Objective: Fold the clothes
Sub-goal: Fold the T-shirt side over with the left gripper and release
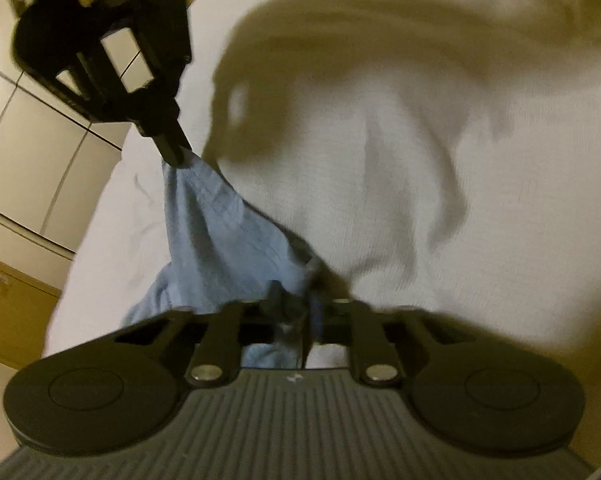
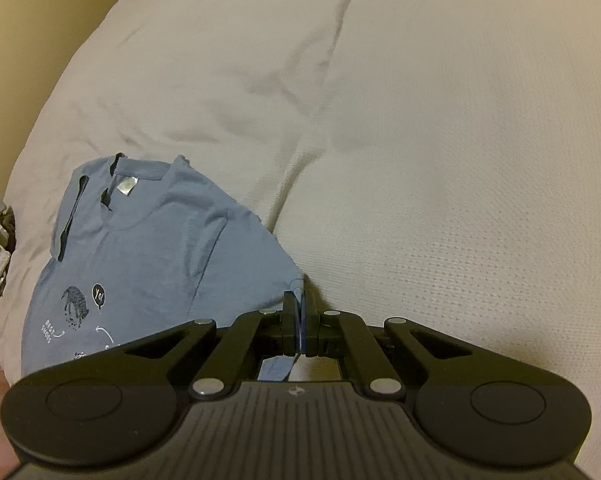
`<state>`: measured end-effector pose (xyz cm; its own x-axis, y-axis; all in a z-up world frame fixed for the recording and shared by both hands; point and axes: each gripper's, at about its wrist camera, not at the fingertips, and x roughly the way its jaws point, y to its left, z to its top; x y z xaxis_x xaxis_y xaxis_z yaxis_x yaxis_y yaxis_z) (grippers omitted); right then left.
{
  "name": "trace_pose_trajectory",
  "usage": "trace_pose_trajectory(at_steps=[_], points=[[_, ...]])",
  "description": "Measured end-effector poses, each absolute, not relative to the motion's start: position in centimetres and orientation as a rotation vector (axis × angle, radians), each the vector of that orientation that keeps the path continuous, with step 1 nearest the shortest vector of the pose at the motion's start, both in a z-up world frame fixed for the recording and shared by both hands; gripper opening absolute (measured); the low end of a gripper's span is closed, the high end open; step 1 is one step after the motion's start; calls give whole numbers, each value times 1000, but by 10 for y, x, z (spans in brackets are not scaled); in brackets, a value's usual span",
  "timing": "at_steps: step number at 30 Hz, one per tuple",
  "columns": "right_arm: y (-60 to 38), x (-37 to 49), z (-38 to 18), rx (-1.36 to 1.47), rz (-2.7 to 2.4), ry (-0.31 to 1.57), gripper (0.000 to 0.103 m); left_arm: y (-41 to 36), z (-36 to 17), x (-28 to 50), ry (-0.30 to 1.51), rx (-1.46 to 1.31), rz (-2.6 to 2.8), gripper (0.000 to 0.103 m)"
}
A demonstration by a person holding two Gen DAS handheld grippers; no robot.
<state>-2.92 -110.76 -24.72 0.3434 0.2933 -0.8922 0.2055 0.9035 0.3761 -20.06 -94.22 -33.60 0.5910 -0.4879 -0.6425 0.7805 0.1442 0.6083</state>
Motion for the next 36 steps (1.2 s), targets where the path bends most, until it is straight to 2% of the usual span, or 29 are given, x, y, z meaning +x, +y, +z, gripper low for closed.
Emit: trace_pose_trajectory(at_steps=[2, 6, 12, 13, 16, 22, 36], points=[[-1110, -31, -246, 471, 43, 1238, 2, -934, -316, -189, 396, 887, -952, 2], [-1101, -28, -235, 468, 22, 1238, 2, -903, -283, -138, 675, 367, -846, 2], [-1052, 0, -221, 457, 165, 1177, 3, -841, -289, -76, 967, -205, -622, 2], [-1042, 7, -220, 460, 214, 1150, 12, -832, -295, -69, 1005, -288, -596, 2], [-1024, 21, -215, 472, 290, 1071, 29, -802, -308, -55, 1080, -460, -521, 2], [-1027, 29, -226, 361, 253, 1081, 29, -769, -324, -53, 1148, -553, -434, 2], [-978, 54, -281, -273, 514, 1147, 31, -747, -339, -72, 1196, -680, -394, 2]])
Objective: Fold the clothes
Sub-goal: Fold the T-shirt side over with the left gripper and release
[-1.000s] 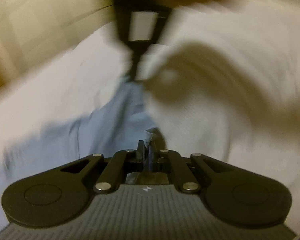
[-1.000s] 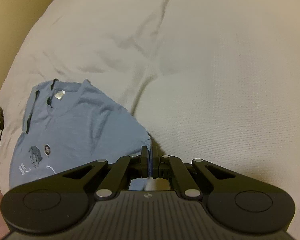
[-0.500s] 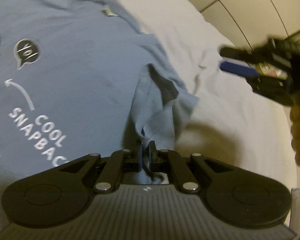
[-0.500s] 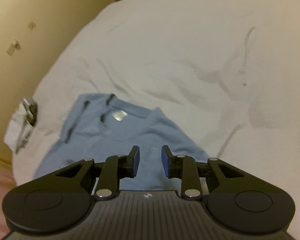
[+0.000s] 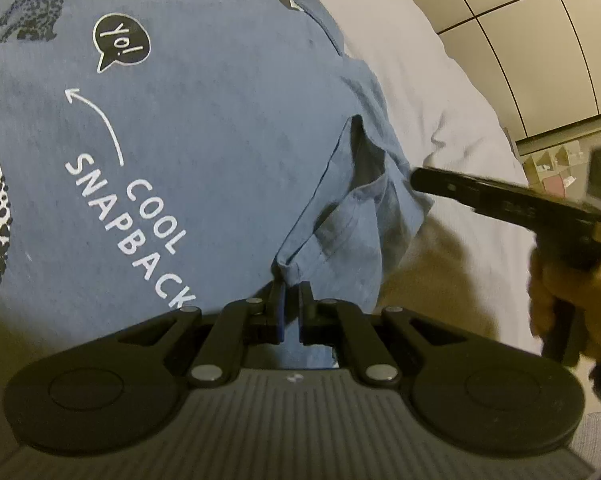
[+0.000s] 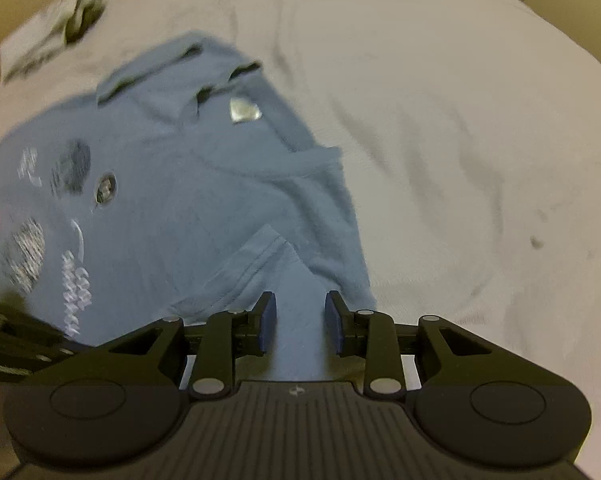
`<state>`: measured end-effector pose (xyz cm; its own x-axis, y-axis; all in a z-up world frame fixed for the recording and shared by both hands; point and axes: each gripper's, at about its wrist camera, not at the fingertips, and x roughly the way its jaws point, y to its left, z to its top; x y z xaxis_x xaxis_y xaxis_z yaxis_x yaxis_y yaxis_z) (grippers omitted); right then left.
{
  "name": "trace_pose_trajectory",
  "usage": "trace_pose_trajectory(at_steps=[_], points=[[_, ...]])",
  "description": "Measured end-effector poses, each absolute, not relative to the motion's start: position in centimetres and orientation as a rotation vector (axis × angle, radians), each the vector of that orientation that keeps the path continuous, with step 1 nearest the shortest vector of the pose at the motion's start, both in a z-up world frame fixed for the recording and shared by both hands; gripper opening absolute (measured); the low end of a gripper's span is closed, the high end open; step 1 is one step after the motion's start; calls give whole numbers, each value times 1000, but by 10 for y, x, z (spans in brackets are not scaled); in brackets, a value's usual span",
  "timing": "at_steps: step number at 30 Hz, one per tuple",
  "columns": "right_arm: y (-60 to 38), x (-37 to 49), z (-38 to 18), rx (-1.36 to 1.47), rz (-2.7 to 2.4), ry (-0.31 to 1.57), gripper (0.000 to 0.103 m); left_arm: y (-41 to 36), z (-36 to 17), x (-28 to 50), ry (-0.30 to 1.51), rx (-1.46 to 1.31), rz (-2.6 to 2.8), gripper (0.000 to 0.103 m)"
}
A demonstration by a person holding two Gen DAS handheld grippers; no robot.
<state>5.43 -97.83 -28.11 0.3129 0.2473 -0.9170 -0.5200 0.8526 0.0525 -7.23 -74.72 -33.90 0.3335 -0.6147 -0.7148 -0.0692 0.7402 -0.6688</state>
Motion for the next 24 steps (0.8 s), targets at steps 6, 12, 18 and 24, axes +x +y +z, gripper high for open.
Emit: trace_pose_trajectory(at_steps=[6, 12, 18, 24], points=[[-977, 68, -299, -309, 498, 1188, 31, -746, -343, -68, 1187, -664, -409, 2], [-995, 70, -297, -235, 418, 1224, 0, -762, -323, -65, 1119, -461, -506, 22], [-1011, 72, -278, -160, 339, 1165, 1, -781, -296, -63, 983, -271, -618, 25], [-967, 55, -286, -195, 626, 1256, 3, -796, -309, -47, 1042, -195, -630, 25]])
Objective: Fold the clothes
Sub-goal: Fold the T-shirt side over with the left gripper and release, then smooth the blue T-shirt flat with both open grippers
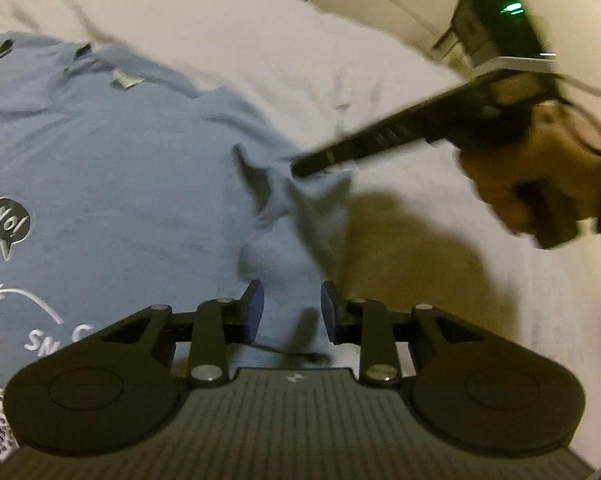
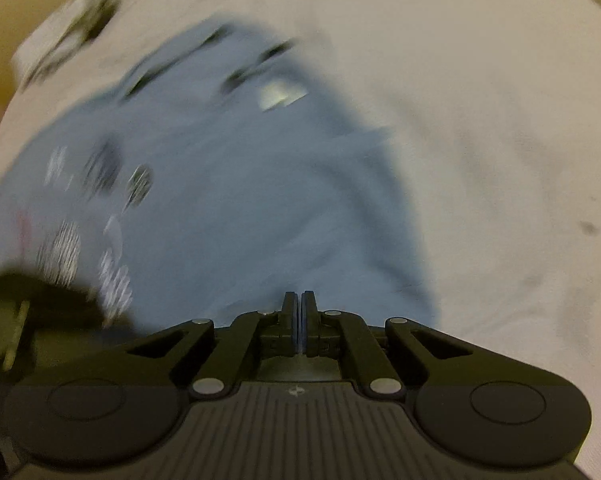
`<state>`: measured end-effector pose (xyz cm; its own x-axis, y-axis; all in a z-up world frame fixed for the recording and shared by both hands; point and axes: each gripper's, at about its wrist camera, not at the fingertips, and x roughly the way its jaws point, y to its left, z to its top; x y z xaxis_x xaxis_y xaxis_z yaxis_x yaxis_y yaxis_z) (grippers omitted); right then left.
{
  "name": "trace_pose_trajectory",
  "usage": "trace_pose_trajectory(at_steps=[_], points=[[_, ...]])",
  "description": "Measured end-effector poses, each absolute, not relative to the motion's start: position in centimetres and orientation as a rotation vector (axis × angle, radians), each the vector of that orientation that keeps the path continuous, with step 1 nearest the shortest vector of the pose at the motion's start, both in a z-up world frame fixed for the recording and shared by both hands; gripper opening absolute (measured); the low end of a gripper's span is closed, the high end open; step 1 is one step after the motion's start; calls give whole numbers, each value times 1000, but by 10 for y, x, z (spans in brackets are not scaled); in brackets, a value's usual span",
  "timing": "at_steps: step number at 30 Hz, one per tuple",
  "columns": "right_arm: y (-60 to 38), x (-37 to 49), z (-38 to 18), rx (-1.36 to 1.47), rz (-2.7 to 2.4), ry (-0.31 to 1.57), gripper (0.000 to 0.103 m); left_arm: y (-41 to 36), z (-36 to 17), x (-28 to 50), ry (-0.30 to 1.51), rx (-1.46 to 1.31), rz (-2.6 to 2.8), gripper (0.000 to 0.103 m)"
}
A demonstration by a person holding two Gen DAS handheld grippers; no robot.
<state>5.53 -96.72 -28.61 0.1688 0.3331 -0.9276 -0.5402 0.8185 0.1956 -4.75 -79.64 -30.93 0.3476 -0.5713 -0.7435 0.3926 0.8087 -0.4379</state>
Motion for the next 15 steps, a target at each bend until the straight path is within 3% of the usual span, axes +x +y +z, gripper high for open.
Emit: trace_pose_trajectory(at_steps=[6, 8, 15], points=[[-956, 66, -296, -132, 607, 1199, 5, -772, -318, -56, 1090, -200, -575, 25], [-970, 69, -288, -60, 552, 1166, 14, -770, -314, -57, 1073, -198, -590, 25], [-980, 55, -296, -93, 553, 1250, 14, -793, -306, -45, 1010, -207, -736, 25]])
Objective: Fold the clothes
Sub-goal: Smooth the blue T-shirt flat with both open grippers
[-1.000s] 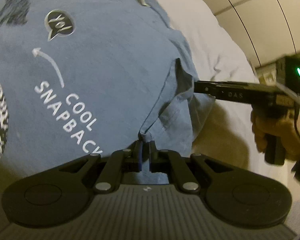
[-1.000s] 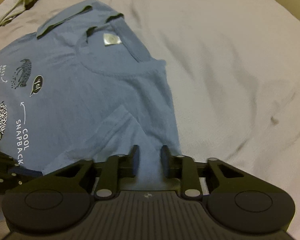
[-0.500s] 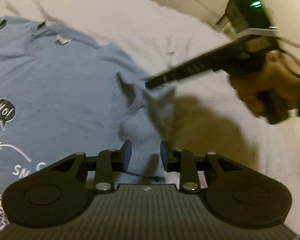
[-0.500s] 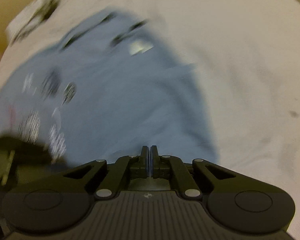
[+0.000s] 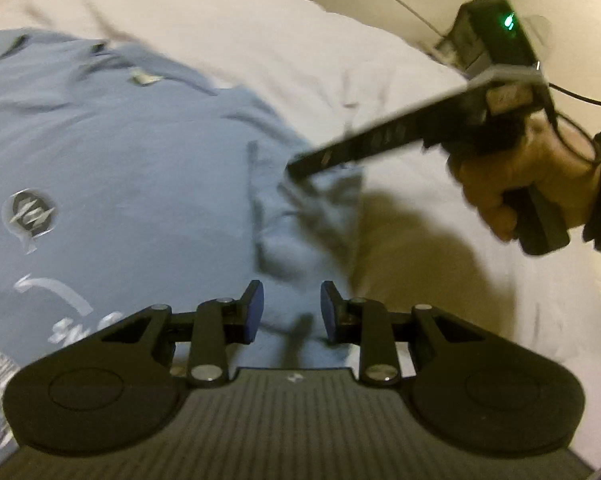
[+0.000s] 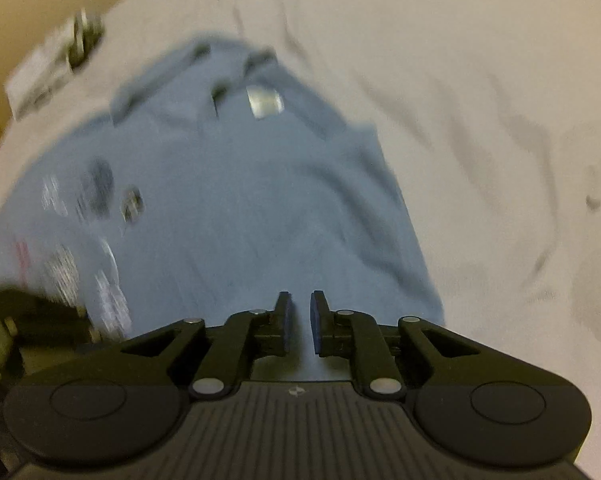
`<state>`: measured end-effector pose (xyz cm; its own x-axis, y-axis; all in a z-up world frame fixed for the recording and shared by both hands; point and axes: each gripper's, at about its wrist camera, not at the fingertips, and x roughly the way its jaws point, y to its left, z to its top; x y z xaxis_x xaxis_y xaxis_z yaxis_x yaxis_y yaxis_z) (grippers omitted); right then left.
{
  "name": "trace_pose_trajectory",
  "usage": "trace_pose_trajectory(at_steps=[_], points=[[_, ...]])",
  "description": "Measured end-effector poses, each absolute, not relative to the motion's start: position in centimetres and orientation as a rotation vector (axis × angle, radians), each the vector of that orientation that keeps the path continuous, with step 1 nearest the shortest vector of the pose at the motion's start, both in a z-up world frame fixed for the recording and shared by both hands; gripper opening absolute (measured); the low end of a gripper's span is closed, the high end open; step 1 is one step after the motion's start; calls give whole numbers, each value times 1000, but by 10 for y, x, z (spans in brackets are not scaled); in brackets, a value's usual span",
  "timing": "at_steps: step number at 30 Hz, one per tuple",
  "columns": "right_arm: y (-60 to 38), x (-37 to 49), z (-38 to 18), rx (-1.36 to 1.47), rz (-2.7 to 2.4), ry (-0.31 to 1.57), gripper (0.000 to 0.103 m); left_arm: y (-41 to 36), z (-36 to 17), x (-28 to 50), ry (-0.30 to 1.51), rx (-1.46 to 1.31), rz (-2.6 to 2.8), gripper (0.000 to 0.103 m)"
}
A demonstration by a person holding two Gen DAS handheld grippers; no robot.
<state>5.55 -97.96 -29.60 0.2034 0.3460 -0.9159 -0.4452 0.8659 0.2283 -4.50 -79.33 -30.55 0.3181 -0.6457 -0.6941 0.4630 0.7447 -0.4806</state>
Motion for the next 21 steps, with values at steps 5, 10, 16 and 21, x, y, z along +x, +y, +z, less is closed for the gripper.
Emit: trace_pose_trajectory(at_steps=[5, 10, 16, 21], points=[[-1003, 53, -305, -77, 413, 1256, 8, -802, -331, -34, 1081, -159, -741, 24], [-1013, 44, -291, -24, 329, 1200, 10, -778, -329, -33, 1082, -119, -698, 24], [-1015, 23, -283, -52, 229, 1198, 14, -749, -317, -37, 1072, -92, -660, 24], [-1004, -13, -261, 12, 187, 1156, 25, -723, -305, -51, 1077, -41, -622, 24]])
